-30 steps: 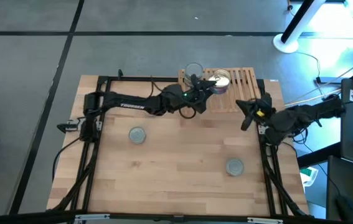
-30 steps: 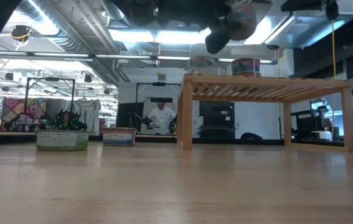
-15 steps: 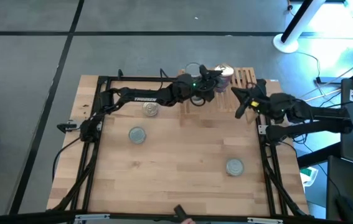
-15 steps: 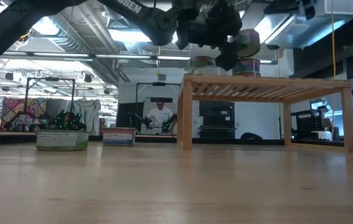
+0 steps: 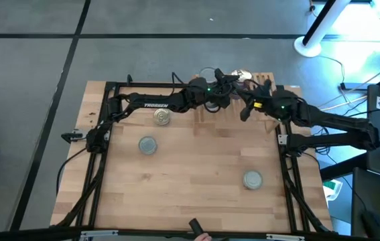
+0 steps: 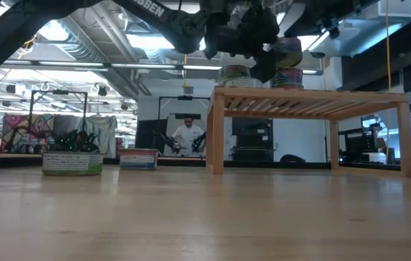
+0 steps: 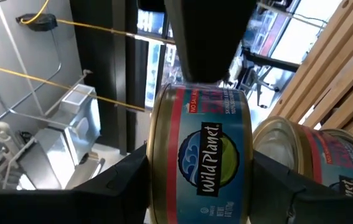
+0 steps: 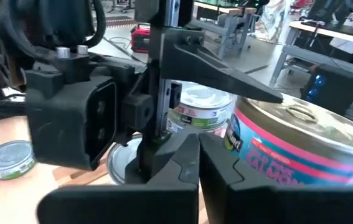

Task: Stack canned seafood by type on shelf
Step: Stack the blue pink tuna can on top of the blue pink tuna cans on the shelf

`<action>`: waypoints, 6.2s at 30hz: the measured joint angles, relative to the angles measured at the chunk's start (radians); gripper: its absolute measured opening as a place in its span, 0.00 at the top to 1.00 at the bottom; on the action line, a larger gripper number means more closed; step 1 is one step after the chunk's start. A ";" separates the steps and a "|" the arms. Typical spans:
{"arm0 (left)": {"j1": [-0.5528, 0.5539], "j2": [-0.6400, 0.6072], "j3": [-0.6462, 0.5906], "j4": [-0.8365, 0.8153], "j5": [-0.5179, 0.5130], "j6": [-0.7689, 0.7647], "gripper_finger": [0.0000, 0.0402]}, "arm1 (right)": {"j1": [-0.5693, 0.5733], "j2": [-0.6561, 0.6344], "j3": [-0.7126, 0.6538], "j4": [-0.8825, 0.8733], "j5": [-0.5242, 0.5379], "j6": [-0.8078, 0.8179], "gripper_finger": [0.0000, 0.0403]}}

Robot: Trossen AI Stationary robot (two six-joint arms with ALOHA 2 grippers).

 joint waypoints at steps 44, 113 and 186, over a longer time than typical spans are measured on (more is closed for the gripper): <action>-0.001 -0.001 -0.002 -0.054 0.022 -0.078 0.48 | 0.000 0.082 0.000 0.011 0.098 -0.016 0.99; -0.007 -0.008 0.107 -0.272 -0.070 -0.050 0.48 | 0.000 0.082 0.000 0.012 0.098 -0.016 0.99; -0.031 -0.009 0.179 -0.400 -0.100 -0.084 0.48 | 0.000 0.082 0.000 0.011 0.097 -0.015 0.99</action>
